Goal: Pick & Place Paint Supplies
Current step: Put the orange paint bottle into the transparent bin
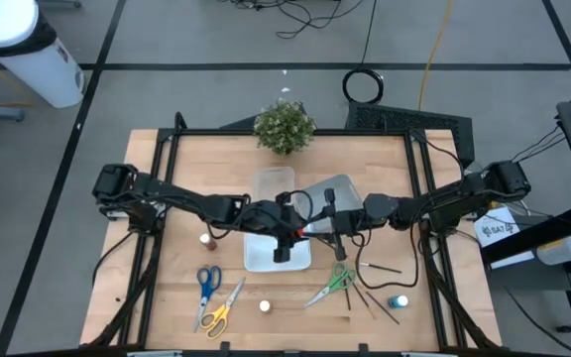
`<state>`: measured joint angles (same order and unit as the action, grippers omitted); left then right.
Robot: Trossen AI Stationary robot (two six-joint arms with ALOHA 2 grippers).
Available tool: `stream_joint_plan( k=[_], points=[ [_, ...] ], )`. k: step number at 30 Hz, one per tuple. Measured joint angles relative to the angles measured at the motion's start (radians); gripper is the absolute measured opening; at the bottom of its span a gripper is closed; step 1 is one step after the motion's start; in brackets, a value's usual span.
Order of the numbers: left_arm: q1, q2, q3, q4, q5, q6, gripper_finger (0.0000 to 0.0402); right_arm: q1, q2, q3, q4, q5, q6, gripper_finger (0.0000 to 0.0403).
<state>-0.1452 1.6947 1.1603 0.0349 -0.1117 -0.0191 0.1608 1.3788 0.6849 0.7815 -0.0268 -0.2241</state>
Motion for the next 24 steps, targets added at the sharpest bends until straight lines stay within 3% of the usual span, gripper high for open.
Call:
stream_joint_plan(
  k=[6,11,16,24],
  points=[
    [0.006,0.000,0.007,-0.020,0.042,-0.039,0.0100,0.002,-0.002,0.000,0.001,0.031,0.009,0.0124],
    [0.008,-0.001,-0.011,0.036,0.020,-0.042,0.0098,0.030,-0.072,-0.005,-0.047,0.226,0.004,0.0176],
    [0.015,-0.001,-0.145,0.331,0.036,-0.001,0.0098,0.068,-0.179,-0.035,-0.153,0.290,-0.018,0.0217],
    [0.084,-0.001,-0.334,0.924,0.234,-0.017,0.0098,0.073,-0.238,-0.085,-0.213,0.294,0.123,0.0239]
  ],
)
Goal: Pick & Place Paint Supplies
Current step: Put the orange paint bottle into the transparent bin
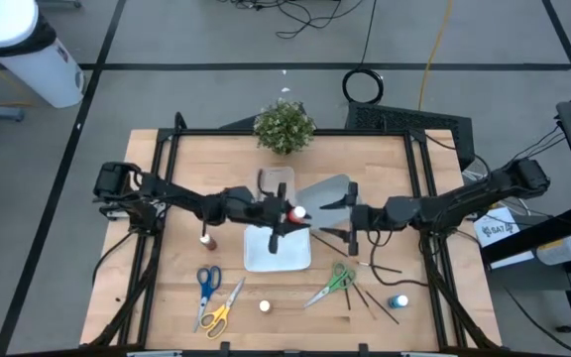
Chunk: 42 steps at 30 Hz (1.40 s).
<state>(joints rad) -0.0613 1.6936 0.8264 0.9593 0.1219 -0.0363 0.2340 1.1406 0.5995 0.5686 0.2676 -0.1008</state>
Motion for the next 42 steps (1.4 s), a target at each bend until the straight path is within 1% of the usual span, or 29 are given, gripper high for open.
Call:
stream_joint_plan(
  k=[2,4,10,13,15,18,23,26,29,31,38,40,42],
  points=[
    [0.007,0.000,-0.016,0.069,0.028,0.002,0.0098,-0.013,0.030,-0.017,0.041,-0.001,0.040,0.0239],
    [0.015,0.000,-0.013,0.096,0.051,0.002,0.0098,-0.025,0.071,-0.030,0.099,-0.003,0.062,0.0240],
    [0.020,0.000,0.016,0.064,0.076,0.009,0.0098,-0.052,0.229,-0.022,0.368,-0.040,0.052,0.0240],
    [0.019,0.000,0.016,0.041,0.079,0.008,0.0098,-0.052,0.244,-0.022,0.475,-0.050,0.034,0.0240],
    [0.015,0.000,0.016,0.028,0.077,0.008,0.0098,-0.051,0.234,-0.022,0.512,-0.020,0.024,0.0240],
    [0.010,0.000,0.016,0.018,0.070,0.026,0.0097,-0.050,0.209,-0.022,0.518,-0.004,0.030,0.0240],
    [0.004,0.000,0.016,0.011,0.044,0.043,0.0097,-0.049,0.215,-0.021,0.534,-0.010,0.123,0.0240],
    [0.004,0.000,0.016,0.000,0.011,0.056,0.0097,-0.049,0.244,-0.018,0.574,-0.019,0.122,0.0240],
    [0.004,0.000,0.016,-0.003,0.007,0.059,0.0097,-0.049,0.273,0.017,0.575,-0.084,0.124,0.0240],
    [0.003,0.000,0.016,-0.009,0.007,0.059,0.0097,-0.047,0.305,0.052,0.556,-0.093,0.120,0.0241],
    [0.003,0.000,0.016,-0.023,0.008,0.060,0.0096,-0.044,0.407,0.141,0.531,-0.081,0.082,0.0262],
    [0.002,0.001,0.016,-0.024,0.007,0.059,0.0096,-0.051,0.426,0.157,0.531,-0.075,0.082,0.0261],
    [0.002,0.001,0.016,-0.030,0.005,0.058,0.0096,-0.051,0.430,0.160,0.527,-0.047,0.086,0.0253]
  ],
)
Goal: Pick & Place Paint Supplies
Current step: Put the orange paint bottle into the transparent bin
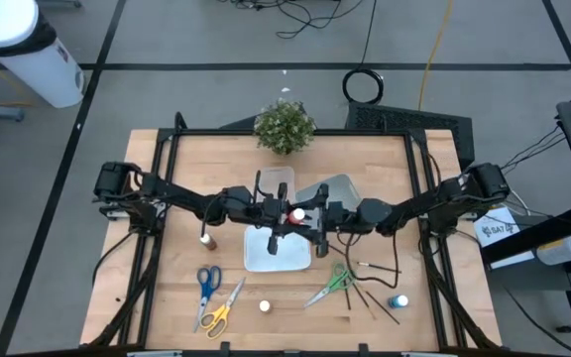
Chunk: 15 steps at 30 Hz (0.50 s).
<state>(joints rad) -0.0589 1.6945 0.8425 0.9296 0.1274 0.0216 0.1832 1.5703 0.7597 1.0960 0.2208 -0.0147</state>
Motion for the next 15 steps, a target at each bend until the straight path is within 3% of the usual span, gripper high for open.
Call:
stream_joint_plan(
  k=[5,8,15],
  points=[
    [0.001,0.001,0.000,-0.003,-0.001,-0.005,0.0097,0.000,-0.005,0.000,-0.009,0.016,-0.003,0.0192],
    [0.001,0.001,-0.001,-0.009,-0.002,-0.020,0.0123,0.000,-0.006,0.000,-0.020,0.014,-0.003,0.0141],
    [0.002,0.001,-0.002,-0.067,-0.004,-0.030,0.0180,0.003,-0.015,0.000,-0.073,0.009,-0.044,0.0135]
  ],
)
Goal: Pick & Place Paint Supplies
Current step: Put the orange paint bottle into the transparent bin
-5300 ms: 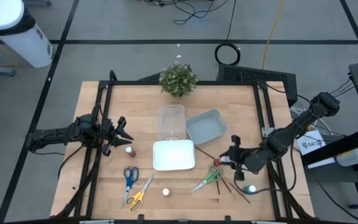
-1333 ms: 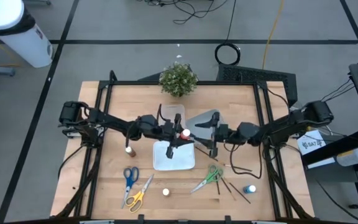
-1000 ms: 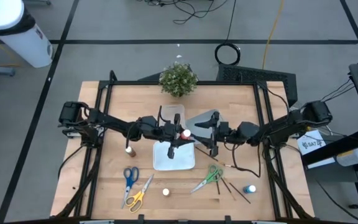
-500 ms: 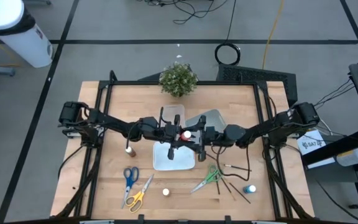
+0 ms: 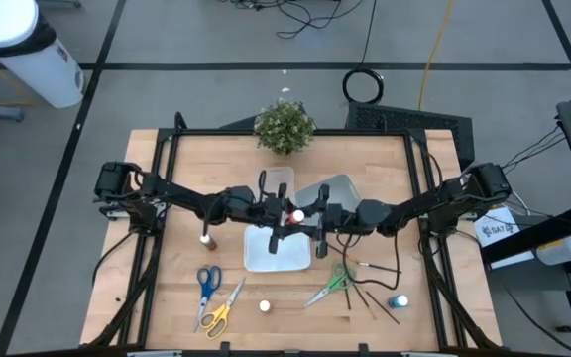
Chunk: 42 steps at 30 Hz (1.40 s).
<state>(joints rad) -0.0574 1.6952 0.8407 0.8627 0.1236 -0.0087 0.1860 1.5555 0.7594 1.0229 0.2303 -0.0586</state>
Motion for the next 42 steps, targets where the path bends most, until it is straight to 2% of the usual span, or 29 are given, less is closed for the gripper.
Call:
stream_joint_plan(
  k=[5,9,12,15,18,22,26,32,37,42],
  points=[
    [0.007,-0.072,0.003,-0.167,-0.025,-0.005,0.0184,0.004,-0.095,-0.001,-0.193,0.007,-0.005,0.0135],
    [0.012,-0.167,0.004,-0.371,-0.098,-0.010,0.0185,0.004,-0.169,-0.001,-0.374,0.013,0.053,0.0134],
    [0.012,-0.240,0.010,-0.524,-0.165,-0.075,0.0185,0.005,-0.188,-0.001,-0.489,0.004,0.088,0.0134],
    [0.020,-0.284,0.098,-0.770,-0.179,-0.070,0.0186,-0.003,-0.179,-0.002,-0.537,0.001,0.099,0.0134],
    [0.024,-0.274,0.249,-1.001,-0.201,-0.084,0.0186,-0.017,-0.161,-0.002,-0.525,0.001,0.099,0.0134],
    [0.006,-0.205,0.421,-1.179,-0.210,-0.072,0.0190,-0.035,-0.131,0.003,-0.520,-0.041,0.101,0.0134],
    [-0.018,-0.118,0.538,-1.275,-0.155,0.000,0.0211,-0.036,-0.107,0.020,-0.515,-0.076,0.115,0.0134],
    [-0.027,0.006,0.675,-1.396,-0.151,0.076,0.0250,-0.036,-0.100,0.030,-0.516,-0.078,0.118,0.0134],
    [-0.023,0.052,0.703,-1.416,-0.178,0.095,0.0259,-0.036,-0.100,0.029,-0.525,-0.078,0.118,0.0134],
    [-0.010,0.050,0.703,-1.421,-0.204,0.092,0.0243,-0.036,-0.099,0.029,-0.529,-0.074,0.119,0.0134]
  ],
)
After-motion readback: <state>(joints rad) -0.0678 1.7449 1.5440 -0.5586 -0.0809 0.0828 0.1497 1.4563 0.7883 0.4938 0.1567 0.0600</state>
